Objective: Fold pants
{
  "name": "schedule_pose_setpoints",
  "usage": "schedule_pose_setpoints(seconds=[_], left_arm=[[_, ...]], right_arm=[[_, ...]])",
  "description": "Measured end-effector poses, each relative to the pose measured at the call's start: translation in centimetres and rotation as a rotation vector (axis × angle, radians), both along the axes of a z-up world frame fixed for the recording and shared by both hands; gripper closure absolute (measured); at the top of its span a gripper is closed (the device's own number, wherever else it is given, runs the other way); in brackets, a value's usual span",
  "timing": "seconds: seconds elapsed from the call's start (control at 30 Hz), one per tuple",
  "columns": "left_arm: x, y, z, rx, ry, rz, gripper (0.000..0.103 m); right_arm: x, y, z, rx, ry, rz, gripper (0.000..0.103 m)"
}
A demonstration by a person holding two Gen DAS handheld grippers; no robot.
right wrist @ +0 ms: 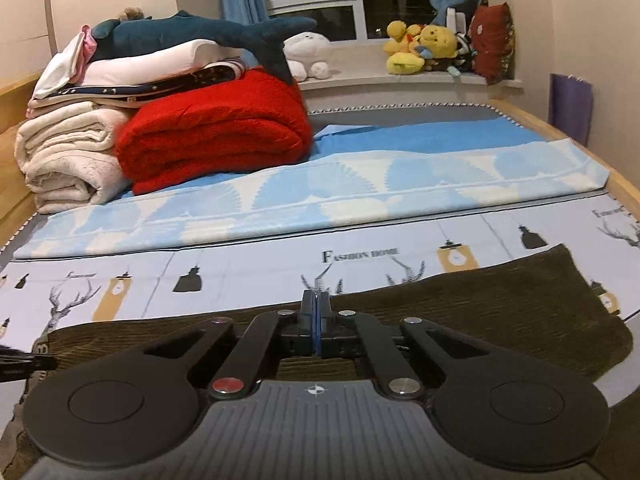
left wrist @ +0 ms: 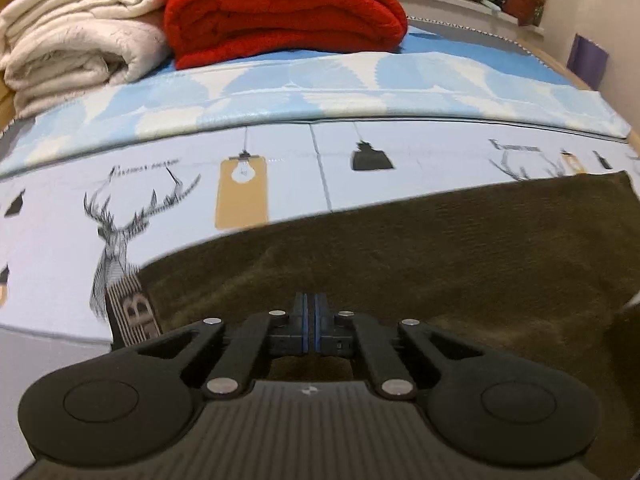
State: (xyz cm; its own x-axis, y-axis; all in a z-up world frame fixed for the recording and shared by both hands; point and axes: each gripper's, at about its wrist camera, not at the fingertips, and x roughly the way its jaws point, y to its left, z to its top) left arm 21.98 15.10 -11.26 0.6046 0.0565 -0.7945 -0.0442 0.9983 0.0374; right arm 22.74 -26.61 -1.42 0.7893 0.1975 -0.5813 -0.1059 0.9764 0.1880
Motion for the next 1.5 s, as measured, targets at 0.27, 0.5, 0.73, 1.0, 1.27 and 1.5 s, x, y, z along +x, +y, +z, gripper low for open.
schedule_pose_setpoints(seconds=[0.27,0.5,0.73,1.0,1.27,1.5], left_arm=[[3.7,6.3,-3.2,-0.016,-0.033,0.152,0.095],[6.7,7.1,-4.6,0.018,-0.057,0.112,0.032],[8.5,6.2,-7.3,0.065,-0.053,0.007,0.032],[9.4,6.2,-8.1,-0.005,-0.003,-0.036,0.074],[8.4,3.3,-6.9,0.133,-0.013,-0.14,0.101],[4.5,0.2,-2.2,0.257,-0.074,-0.181,0.101]], right_arm=[[0.4,-0.2,-0.1,-0.006,0.038,-0.001,0.102],[0.9,-1.4,-0.7,-0.014,0.078,-0.011,0.102],[0.9,-2.3,-1.3,-0.032,0.104,-0.003,0.102],[0.9,-3.1,-1.9,-0.067,0.127,-0.008,0.102],[0.7,-4.0,-2.2,-0.077,0.141,-0.019,0.102],[0.6,-5.3,-3.3,-0.093,0.219,-0.06,0.102]])
